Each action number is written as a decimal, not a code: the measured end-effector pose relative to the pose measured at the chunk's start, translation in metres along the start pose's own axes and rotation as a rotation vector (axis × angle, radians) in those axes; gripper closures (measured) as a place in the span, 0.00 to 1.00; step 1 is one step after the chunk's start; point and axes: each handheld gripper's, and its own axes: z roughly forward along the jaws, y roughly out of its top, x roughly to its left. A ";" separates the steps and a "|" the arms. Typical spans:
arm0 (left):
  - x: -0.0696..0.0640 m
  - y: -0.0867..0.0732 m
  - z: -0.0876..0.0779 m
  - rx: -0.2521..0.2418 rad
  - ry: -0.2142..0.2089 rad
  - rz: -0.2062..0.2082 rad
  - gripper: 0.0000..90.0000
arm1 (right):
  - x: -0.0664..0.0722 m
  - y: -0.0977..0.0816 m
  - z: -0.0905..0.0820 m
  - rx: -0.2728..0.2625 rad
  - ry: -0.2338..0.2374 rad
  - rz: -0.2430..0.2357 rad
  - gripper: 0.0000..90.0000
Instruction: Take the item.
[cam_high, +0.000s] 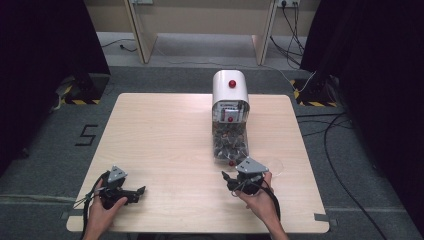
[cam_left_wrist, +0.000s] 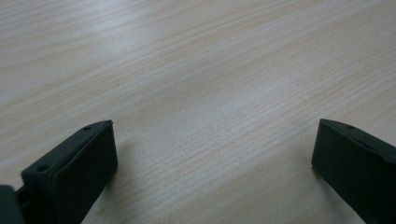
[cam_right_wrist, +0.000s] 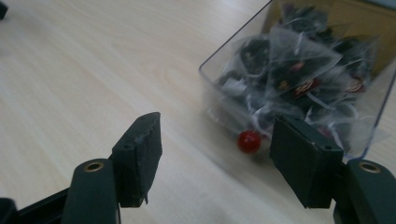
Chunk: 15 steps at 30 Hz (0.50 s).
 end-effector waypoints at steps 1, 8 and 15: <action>0.000 0.000 0.000 0.000 0.000 0.000 0.00 | -0.002 0.006 0.000 -0.009 -0.033 -0.005 0.39; 0.000 0.000 0.000 0.000 0.000 0.000 0.00 | -0.009 0.019 0.007 -0.027 -0.075 0.001 0.39; 0.000 0.000 0.000 0.000 0.000 0.000 0.00 | -0.015 0.028 0.017 -0.039 -0.122 0.014 0.39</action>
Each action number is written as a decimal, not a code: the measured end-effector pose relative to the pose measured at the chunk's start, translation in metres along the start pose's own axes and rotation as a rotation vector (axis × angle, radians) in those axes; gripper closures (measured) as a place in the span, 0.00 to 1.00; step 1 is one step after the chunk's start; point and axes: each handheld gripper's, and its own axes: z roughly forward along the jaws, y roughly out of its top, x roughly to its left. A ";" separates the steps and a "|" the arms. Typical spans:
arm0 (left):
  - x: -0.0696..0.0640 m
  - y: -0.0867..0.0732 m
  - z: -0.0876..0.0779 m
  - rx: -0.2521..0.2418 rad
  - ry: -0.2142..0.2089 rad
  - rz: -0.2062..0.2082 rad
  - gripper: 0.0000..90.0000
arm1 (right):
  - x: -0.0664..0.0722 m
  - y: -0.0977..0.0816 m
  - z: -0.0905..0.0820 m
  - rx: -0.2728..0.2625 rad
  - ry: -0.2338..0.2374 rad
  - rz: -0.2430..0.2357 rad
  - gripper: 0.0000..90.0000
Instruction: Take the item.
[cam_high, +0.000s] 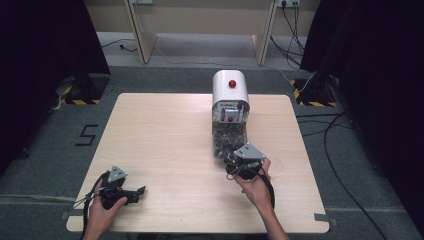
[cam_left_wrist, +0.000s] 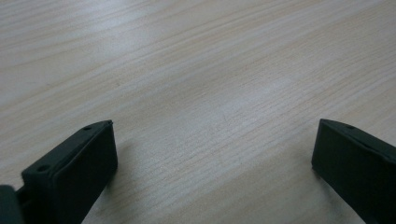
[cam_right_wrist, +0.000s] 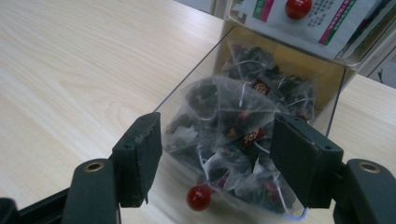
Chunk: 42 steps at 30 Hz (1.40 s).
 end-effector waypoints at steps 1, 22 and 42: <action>0.000 0.000 0.000 0.000 0.000 0.000 0.00 | 0.000 0.000 0.000 0.000 0.000 0.000 0.39; 0.000 0.000 0.000 0.000 -0.002 0.002 0.00 | -0.009 0.011 0.035 -0.001 -0.042 -0.001 0.38; 0.000 0.000 0.000 0.000 -0.006 0.004 0.00 | -0.003 0.005 0.062 0.085 -0.039 -0.065 0.54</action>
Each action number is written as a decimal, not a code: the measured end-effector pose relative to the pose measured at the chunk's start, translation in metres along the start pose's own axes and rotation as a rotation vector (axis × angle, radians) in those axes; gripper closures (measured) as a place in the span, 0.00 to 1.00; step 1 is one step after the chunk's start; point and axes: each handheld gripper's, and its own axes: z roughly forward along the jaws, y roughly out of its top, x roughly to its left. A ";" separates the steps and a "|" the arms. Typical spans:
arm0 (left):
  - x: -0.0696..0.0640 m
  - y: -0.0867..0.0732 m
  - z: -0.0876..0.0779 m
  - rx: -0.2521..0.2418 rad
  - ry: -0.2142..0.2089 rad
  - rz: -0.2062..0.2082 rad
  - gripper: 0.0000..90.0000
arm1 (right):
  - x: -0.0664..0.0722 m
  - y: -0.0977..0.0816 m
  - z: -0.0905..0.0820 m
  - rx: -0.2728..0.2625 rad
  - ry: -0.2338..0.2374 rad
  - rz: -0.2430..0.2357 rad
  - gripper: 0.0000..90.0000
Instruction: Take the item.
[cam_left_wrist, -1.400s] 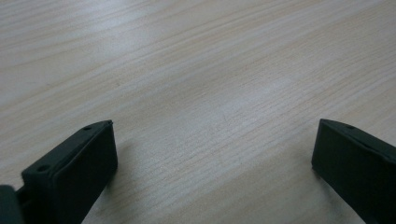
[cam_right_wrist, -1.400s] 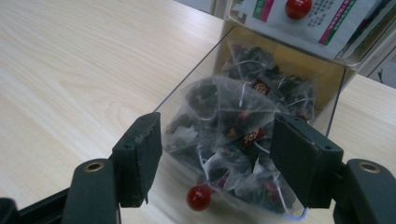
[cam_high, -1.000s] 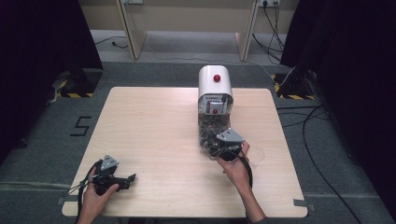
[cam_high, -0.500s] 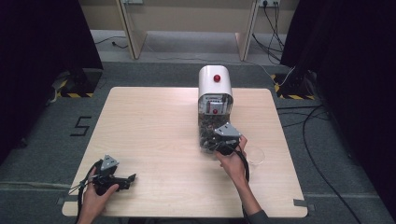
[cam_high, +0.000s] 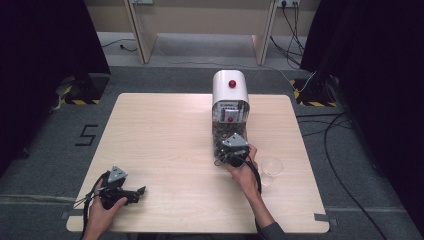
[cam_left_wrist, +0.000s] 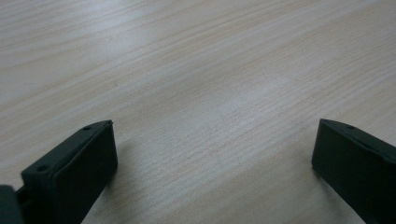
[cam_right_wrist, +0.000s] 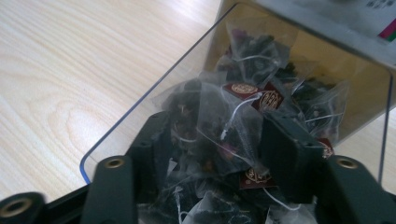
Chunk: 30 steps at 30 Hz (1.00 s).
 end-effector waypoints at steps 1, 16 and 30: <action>0.000 0.000 0.000 0.000 0.000 0.000 0.00 | 0.000 0.000 0.000 0.002 0.001 0.002 0.56; 0.000 0.000 0.000 0.000 -0.001 0.001 0.00 | -0.004 -0.006 -0.003 0.011 0.011 -0.066 0.93; 0.000 0.000 0.000 0.000 -0.003 0.004 0.00 | -0.001 0.006 -0.024 -0.084 0.026 -0.080 1.00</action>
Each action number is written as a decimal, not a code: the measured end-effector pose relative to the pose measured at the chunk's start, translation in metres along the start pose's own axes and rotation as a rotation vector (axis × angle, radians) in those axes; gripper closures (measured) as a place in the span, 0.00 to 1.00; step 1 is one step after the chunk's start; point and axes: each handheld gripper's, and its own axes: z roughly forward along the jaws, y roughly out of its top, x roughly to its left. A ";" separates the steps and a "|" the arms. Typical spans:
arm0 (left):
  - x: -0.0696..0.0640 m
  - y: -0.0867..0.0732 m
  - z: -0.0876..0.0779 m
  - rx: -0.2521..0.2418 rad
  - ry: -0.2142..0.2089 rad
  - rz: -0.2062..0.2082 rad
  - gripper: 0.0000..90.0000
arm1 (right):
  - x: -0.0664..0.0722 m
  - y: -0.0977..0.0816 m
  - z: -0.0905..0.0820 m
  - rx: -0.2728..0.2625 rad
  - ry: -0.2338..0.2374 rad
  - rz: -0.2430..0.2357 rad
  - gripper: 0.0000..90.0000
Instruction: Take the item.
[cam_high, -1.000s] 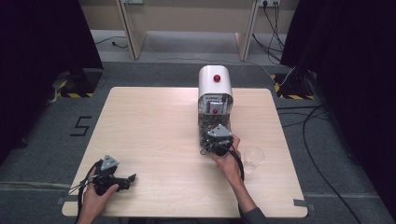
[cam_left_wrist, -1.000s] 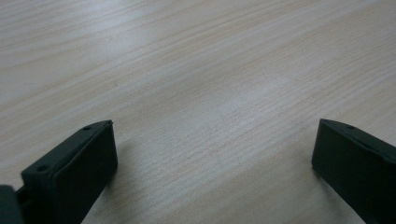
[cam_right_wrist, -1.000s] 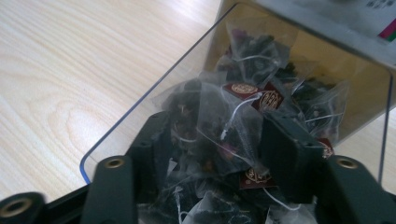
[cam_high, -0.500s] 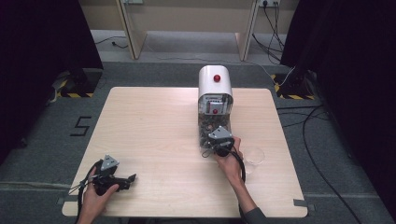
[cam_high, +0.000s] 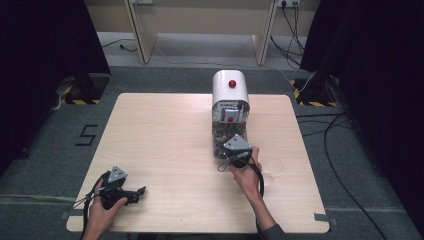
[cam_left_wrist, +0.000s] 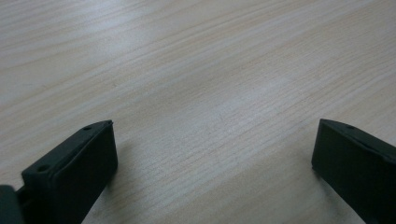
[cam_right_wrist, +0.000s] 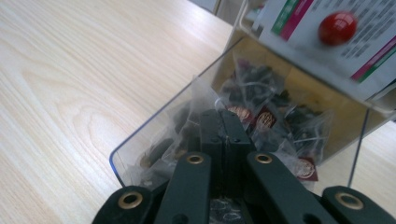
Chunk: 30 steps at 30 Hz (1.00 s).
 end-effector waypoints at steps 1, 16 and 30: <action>0.000 0.000 0.000 0.000 0.000 0.000 0.00 | 0.000 0.000 0.000 0.000 0.000 0.000 1.00; 0.000 0.000 0.000 0.000 0.000 0.000 0.00 | -0.006 0.016 -0.030 -0.102 -0.010 0.009 1.00; 0.000 0.000 0.000 -0.001 0.000 0.000 0.00 | -0.025 0.018 -0.059 -0.167 -0.038 0.041 1.00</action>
